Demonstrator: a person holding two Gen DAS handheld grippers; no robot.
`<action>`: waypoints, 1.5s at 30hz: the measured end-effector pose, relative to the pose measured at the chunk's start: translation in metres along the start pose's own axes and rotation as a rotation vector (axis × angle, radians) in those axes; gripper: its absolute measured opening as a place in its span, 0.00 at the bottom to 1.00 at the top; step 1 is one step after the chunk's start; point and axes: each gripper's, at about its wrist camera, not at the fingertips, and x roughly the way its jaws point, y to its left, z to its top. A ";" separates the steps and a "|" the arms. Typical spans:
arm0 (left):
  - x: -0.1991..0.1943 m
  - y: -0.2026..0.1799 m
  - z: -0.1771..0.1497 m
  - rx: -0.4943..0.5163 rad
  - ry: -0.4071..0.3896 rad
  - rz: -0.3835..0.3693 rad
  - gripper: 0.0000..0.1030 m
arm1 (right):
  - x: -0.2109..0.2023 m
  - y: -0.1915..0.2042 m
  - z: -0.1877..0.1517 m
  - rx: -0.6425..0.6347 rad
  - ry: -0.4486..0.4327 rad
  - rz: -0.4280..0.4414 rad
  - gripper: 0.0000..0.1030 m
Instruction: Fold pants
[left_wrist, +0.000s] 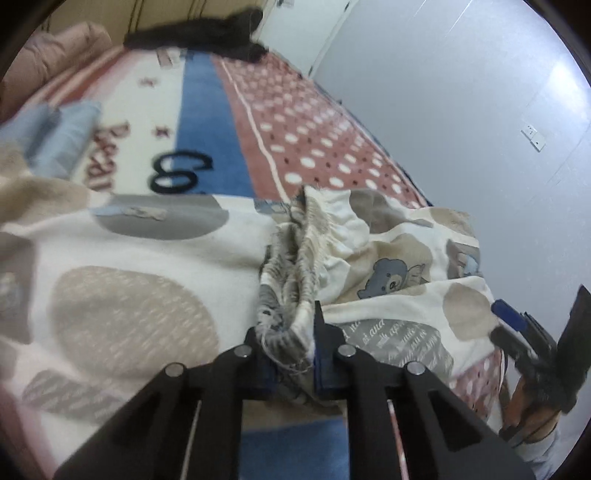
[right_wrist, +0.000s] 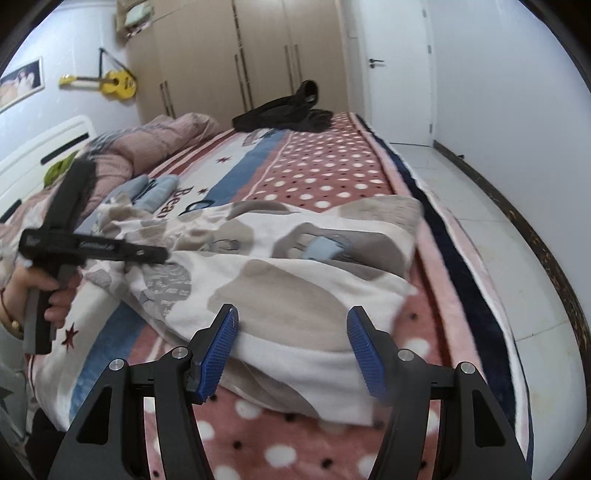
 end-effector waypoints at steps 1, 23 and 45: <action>-0.009 0.000 -0.007 0.009 -0.020 0.016 0.11 | -0.002 -0.002 -0.001 0.004 -0.005 -0.001 0.56; 0.047 0.030 0.043 -0.105 0.076 -0.043 0.53 | 0.039 -0.023 -0.031 0.115 0.086 0.023 0.56; -0.016 0.031 0.010 0.013 -0.035 0.118 0.41 | -0.001 -0.002 -0.003 0.017 -0.048 0.024 0.57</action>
